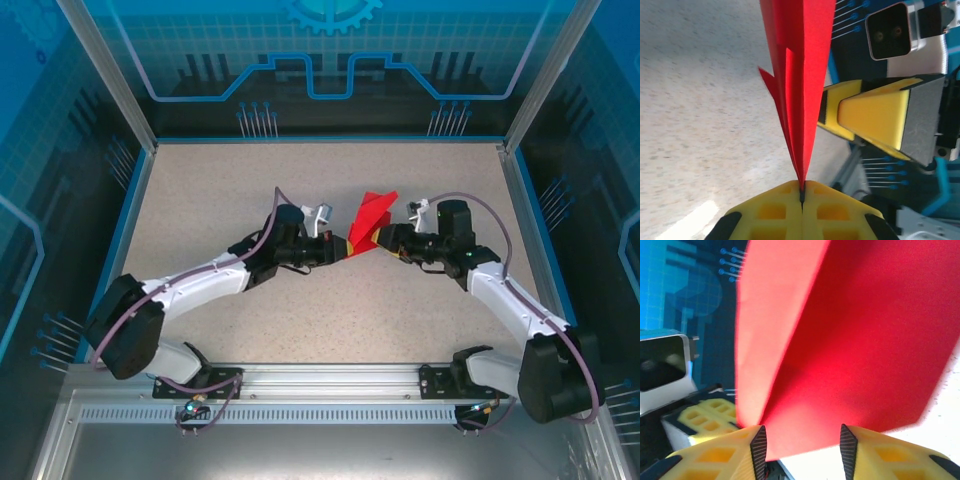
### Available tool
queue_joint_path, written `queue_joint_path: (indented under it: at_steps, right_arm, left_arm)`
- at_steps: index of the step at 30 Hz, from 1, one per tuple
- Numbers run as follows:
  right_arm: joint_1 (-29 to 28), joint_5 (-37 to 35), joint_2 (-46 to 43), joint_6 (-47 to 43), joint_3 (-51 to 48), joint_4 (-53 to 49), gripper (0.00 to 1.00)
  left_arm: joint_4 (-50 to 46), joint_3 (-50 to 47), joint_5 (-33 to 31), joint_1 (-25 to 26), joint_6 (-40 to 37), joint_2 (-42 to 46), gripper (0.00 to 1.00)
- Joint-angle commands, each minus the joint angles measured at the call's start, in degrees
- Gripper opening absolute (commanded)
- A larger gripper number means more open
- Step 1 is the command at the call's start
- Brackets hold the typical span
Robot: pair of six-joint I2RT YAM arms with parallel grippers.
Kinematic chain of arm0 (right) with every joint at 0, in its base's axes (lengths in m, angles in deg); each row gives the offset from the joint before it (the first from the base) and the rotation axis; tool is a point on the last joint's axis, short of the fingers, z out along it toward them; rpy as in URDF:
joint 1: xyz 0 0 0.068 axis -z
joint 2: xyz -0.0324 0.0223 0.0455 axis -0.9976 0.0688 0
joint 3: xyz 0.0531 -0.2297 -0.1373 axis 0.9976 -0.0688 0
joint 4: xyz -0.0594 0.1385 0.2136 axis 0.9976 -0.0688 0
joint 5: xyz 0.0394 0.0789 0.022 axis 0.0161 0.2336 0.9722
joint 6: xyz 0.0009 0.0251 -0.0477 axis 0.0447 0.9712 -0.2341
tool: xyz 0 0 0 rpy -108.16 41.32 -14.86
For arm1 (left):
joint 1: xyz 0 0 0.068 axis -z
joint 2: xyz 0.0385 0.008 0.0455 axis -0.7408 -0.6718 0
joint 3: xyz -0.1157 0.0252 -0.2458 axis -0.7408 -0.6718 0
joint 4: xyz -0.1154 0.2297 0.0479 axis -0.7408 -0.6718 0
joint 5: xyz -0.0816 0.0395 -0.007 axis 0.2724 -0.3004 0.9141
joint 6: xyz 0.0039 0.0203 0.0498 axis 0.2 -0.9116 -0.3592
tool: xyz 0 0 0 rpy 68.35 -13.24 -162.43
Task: Fold a paper plane with a square sheet of paper (pick it up from the middle)
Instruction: Turn over the paper at the center of the table.
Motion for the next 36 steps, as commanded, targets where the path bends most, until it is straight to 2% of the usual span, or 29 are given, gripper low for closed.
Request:
queue_joint_path:
  at_steps: [1, 5, 8, 10, 14, 17, 21, 25, 30, 36]
  right_arm:
    - [1.8, -1.6, -2.5, -4.6, 2.3, -6.6, 0.48]
    - [2.5, -3.2, -2.8, -6.9, 2.4, -8.8, 0.52]
    - [2.9, -3.5, -2.6, -8.0, 2.5, -9.4, 0.55]
    - [3.2, -3.9, -2.6, -9.0, 2.7, -10.3, 0.57]
    - [5.3, -4.1, -3.5, -10.8, 3.5, -12.7, 0.59]
    - [7.9, -3.4, -4.5, -11.2, 3.7, -13.7, 0.6]
    - [11.1, -0.9, -4.8, -10.8, 3.6, -13.9, 0.61]
    - [12.0, 1.1, -3.7, -10.3, 3.6, -12.9, 0.61]
    - [8.7, 2.6, 0.9, -6.9, 3.4, -8.9, 0.58]
    - [4.9, 1.5, 6.1, -6.1, 4.2, -6.0, 0.54]
  left_arm:
    - [-23.0, 7.8, -10.2, 0.2, -16.7, 3.7, 0.0]
    - [-41.6, 15.4, -35.4, 4.8, -29.5, 3.6, 0.0]
    - [-49.6, 19.3, -51.5, 8.6, -34.3, 1.5, 0.0]
    - [-51.4, 20.3, -61.6, 11.9, -37.0, 0.3, 0.0]
    - [-51.4, 20.9, -74.6, 18.4, -42.5, -4.6, 0.0]
    - [-48.9, 20.1, -80.6, 23.6, -46.6, -10.1, 0.0]
    - [-44.2, 18.4, -82.5, 29.3, -51.0, -16.1, 0.0]
    - [-39.4, 15.7, -80.6, 30.9, -54.0, -20.3, 0.0]
    - [-36.1, 14.3, -79.0, 31.2, -57.4, -25.7, 0.0]
    - [-33.8, 13.7, -72.2, 31.5, -59.8, -27.7, 0.01]
